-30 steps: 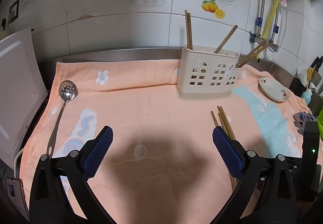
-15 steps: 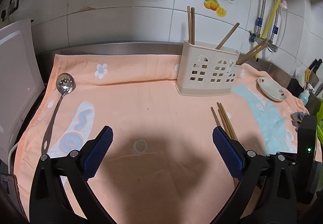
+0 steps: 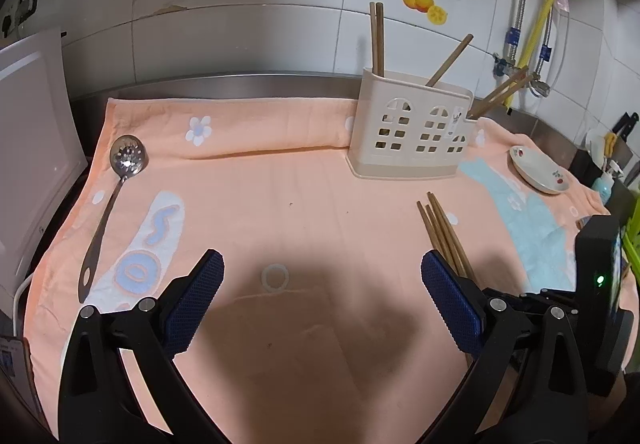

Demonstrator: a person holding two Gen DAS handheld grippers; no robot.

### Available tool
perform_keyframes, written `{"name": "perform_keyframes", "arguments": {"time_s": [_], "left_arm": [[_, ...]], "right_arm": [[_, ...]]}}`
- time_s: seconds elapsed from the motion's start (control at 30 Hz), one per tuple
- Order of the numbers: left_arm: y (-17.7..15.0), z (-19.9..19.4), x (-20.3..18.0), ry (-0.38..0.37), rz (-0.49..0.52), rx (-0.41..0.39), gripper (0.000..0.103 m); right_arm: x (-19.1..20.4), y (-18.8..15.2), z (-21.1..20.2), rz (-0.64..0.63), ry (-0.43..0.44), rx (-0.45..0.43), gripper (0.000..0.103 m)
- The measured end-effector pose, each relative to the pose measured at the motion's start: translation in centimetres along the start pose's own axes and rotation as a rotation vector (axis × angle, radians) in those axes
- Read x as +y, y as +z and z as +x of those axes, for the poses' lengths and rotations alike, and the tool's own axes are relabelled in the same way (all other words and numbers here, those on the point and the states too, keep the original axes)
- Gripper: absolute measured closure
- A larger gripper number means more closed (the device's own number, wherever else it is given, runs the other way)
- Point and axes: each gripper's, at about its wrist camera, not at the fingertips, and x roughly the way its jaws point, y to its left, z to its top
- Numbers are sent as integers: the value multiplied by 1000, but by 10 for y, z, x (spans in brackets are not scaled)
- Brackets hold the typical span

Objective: Organize utensils
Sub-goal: 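Close the right gripper on a chopstick while the left gripper closes on another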

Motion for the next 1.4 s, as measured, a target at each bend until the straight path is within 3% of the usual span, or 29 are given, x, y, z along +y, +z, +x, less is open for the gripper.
{"name": "perform_keyframes", "arguments": {"time_s": [0.23, 0.57, 0.73, 1.03, 1.4], "left_arm": [[-9, 5, -7, -30, 0, 31, 5], [-36, 20, -37, -122, -28, 146, 8], [-46, 32, -57, -150, -31, 208, 31], [-56, 52, -82, -172, -19, 294, 54], [-57, 61, -98, -137, 27, 320, 61]], "right_arm": [[-10, -6, -5, 25, 29, -16, 96], [-27, -15, -26, 9, 40, -78, 97], [-37, -20, -32, 15, 54, -90, 97], [-52, -27, -34, 35, 85, -97, 97], [-59, -32, -34, 47, 114, -101, 97]]}}
